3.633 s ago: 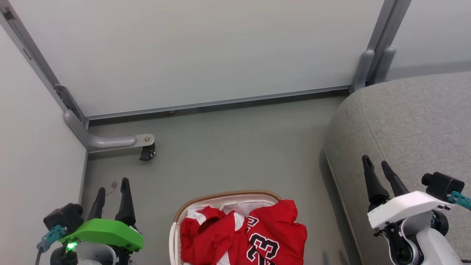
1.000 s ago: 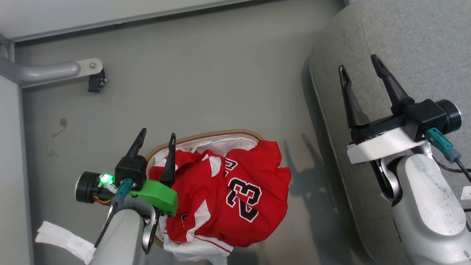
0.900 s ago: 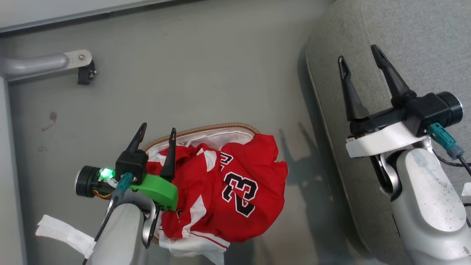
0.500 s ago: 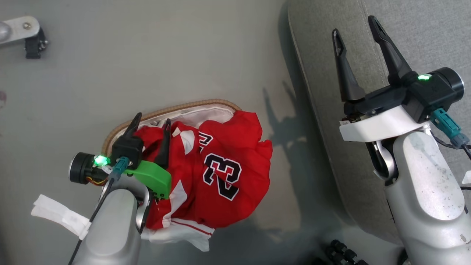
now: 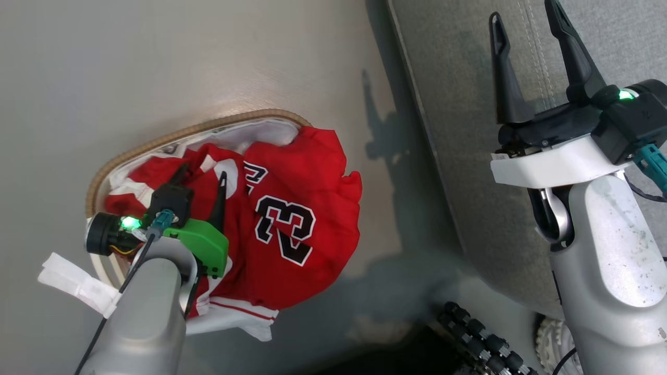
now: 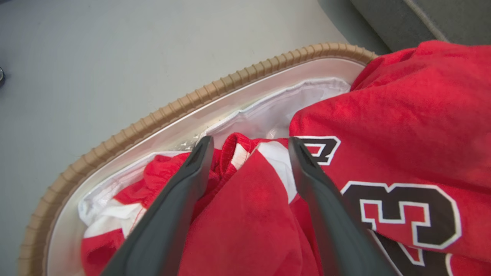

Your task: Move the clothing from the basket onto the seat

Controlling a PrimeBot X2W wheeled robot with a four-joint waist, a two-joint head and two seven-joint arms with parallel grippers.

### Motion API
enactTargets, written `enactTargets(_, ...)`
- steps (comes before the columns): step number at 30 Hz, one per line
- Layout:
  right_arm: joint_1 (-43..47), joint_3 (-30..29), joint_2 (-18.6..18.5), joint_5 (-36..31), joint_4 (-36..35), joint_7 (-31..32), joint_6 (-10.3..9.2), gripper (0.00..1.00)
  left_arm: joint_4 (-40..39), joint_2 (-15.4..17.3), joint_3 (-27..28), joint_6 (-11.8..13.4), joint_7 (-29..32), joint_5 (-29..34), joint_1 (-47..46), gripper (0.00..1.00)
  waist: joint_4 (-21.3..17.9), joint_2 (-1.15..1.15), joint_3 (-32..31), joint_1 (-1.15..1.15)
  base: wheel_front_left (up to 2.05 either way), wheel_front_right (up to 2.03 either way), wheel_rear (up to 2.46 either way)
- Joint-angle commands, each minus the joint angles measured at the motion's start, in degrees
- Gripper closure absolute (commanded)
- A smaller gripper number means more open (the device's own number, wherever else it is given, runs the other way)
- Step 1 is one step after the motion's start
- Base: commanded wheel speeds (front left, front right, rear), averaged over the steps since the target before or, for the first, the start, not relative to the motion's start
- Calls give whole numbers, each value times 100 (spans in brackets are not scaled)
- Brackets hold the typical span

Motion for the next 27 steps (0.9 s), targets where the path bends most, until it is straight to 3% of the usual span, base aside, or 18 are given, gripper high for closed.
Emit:
enactTargets(1, -80, -16, 17, -49, -49, -12, -5, 0, 87, 75, -33, -19, 2, 18, -149, 0, -193, 0, 227, 0, 0, 0, 0)
enactTargets(19, -182, 152, 139, -5, -350, -12, -5, 0, 1972, 273, -191, 47, 3, 28, -860, 0, -457, 0, 549, 0, 0, 0, 0)
enactTargets(20, -185, 163, 142, -3, -354, -12, -5, 0, 2065, 259, -187, 53, 3, 9, -911, 20, -458, 0, 543, 0, 0, 0, 0)
enactTargets(21, -187, 172, 145, 1, -348, -12, -5, 0, 2067, 251, -193, 63, 2, 7, -950, 48, -459, 0, 534, 0, 0, 0, 0)
enactTargets(22, -186, 180, 144, 4, -334, -12, -5, 0, 2039, 246, -182, 97, 2, -14, -961, 100, -459, 0, 513, 0, 0, 0, 0)
enactTargets(27, -136, 246, 147, -54, -210, -12, -5, 0, 1988, 161, -201, 137, 2, -63, -754, 100, -454, 0, 262, 0, 0, 0, 0)
